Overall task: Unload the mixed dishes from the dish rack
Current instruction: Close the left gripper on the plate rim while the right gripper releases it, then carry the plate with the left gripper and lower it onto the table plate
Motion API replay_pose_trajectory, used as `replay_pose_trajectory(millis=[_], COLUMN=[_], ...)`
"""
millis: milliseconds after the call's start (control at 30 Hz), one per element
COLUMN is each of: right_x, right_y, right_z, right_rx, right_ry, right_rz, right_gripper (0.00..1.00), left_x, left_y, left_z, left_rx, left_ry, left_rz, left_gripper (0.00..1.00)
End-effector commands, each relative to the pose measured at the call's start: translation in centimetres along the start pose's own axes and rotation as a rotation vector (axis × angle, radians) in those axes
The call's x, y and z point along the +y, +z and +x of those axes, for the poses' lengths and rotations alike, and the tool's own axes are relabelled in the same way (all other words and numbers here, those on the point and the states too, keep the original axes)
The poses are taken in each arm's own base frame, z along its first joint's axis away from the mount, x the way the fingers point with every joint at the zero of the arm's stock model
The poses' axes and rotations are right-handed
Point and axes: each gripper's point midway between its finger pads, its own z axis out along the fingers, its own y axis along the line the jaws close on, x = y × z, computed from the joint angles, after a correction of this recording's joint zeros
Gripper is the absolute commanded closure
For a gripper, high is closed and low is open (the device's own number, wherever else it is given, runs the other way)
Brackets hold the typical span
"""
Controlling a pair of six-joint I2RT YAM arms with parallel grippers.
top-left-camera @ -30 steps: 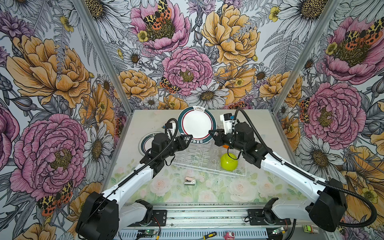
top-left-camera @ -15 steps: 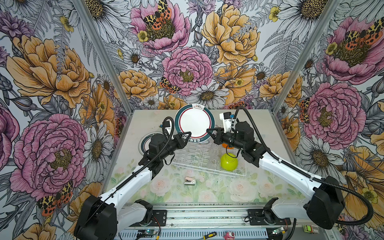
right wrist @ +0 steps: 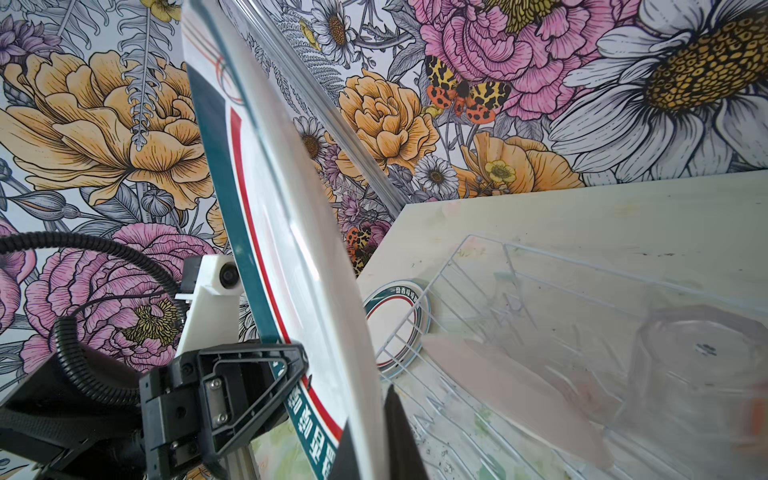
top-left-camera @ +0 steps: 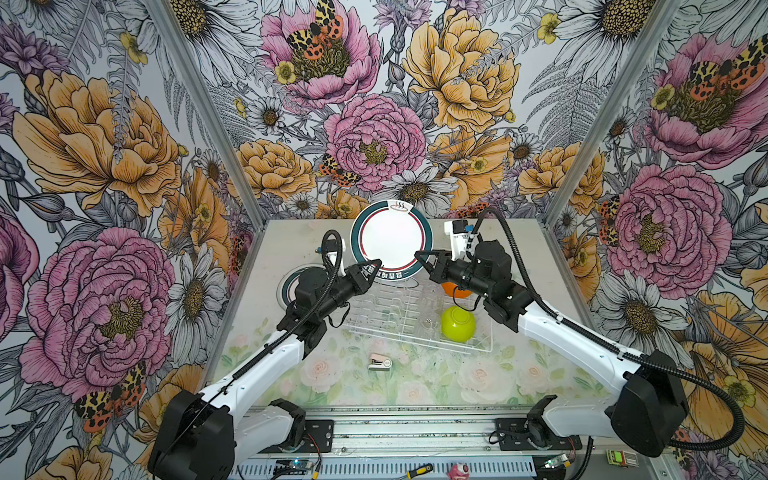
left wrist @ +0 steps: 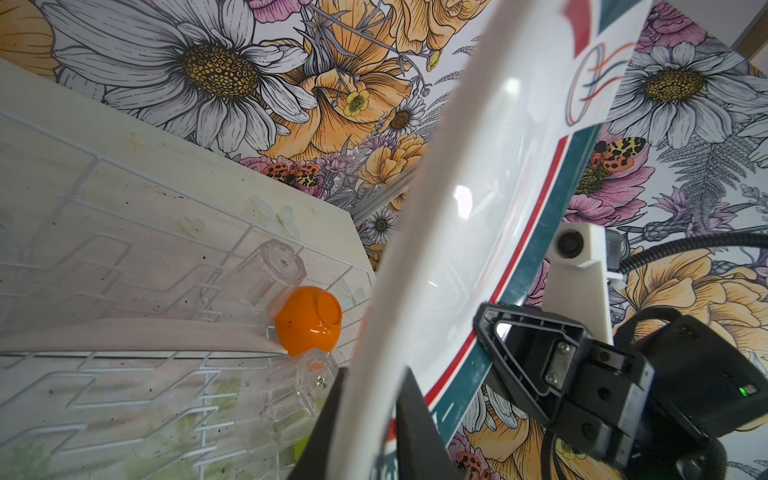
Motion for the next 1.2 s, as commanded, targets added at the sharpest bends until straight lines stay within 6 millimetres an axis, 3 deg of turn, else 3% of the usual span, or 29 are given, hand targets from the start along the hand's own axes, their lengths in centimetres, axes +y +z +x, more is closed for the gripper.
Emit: replay_pose_trajectory(millis=[0, 100, 267, 400, 933, 1167], right_x=[1.8, 2.0, 2.0, 1.7, -0.3, -0.9], right_y=[0.6, 0.5, 0.5, 0.4, -3.3, -4.2], right_z=[1.0, 0.6, 0.0, 0.2, 1.4, 2.0], right_rx=[0.015, 0.005, -0.010, -0.009, -0.043, -0.050], right_ry=[-0.081, -0.100, -0.130, -0.135, -0.169, -0.188], right_rz=[-0.068, -0.071, -0.060, -0.041, 0.066, 0.092], right_gripper=[0.90, 0.77, 0.49, 0.36, 0.27, 0.27], left_x=[0.6, 0.8, 1.0, 0.7, 0.9, 4.4], left_y=[0.5, 0.4, 0.1, 0.0, -2.7, -7.4], left_z=[0.8, 0.7, 0.3, -0.2, -2.5, -6.6], left_rx=[0.021, 0.019, 0.013, 0.023, -0.016, -0.188], left_ry=[0.012, 0.005, 0.005, 0.010, 0.012, -0.012], left_rz=[-0.029, -0.040, -0.075, -0.091, -0.145, -0.319], left_gripper=[0.85, 1.00, 1.00, 1.00, 1.00, 1.00])
